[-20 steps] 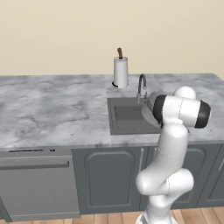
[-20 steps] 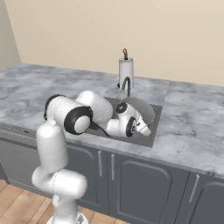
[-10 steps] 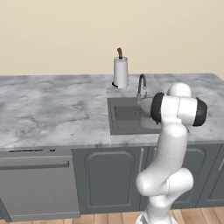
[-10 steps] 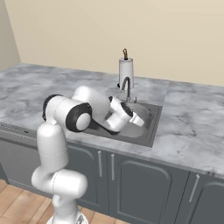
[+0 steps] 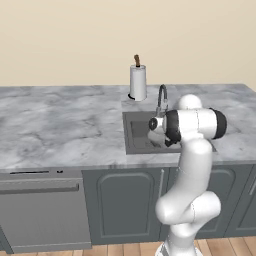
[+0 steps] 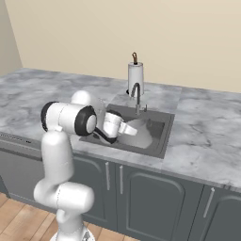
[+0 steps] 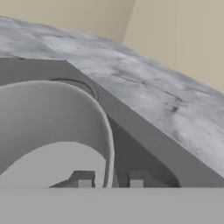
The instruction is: Move the pot and pan from the stove into the sink.
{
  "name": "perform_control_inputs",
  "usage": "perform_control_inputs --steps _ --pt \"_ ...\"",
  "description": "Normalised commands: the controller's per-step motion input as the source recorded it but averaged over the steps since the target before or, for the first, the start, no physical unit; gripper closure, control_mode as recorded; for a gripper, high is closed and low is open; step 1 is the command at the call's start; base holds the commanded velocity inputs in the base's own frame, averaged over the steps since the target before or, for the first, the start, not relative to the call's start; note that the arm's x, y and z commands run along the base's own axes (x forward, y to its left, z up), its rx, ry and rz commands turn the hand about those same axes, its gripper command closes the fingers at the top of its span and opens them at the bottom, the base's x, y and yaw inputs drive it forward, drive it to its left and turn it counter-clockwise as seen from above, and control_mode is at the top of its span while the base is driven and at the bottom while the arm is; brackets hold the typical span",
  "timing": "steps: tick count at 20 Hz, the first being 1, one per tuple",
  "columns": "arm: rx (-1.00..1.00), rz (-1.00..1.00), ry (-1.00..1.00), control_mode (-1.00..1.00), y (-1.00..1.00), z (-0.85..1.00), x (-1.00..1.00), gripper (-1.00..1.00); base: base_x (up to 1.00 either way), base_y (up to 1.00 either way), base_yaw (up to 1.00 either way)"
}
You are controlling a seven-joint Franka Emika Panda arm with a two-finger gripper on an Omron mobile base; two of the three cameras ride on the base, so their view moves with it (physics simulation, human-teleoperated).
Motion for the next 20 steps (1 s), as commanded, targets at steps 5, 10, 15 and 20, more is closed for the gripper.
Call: perform_control_inputs --steps 5,10,15,20 --pt "0.0 0.0 -0.06 -1.0 -0.02 0.46 -0.03 -1.0 0.0 0.0 0.0" --pt "0.0 0.02 -0.07 -1.0 0.0 0.99 -0.01 -1.0 0.0 0.0 0.0" --pt "0.0 0.07 -0.03 -1.0 0.02 0.87 -0.33 -1.0 0.0 0.0 0.0" --pt "-0.03 0.15 0.01 -1.0 0.15 0.43 -0.8 -1.0 0.0 0.0 0.0"
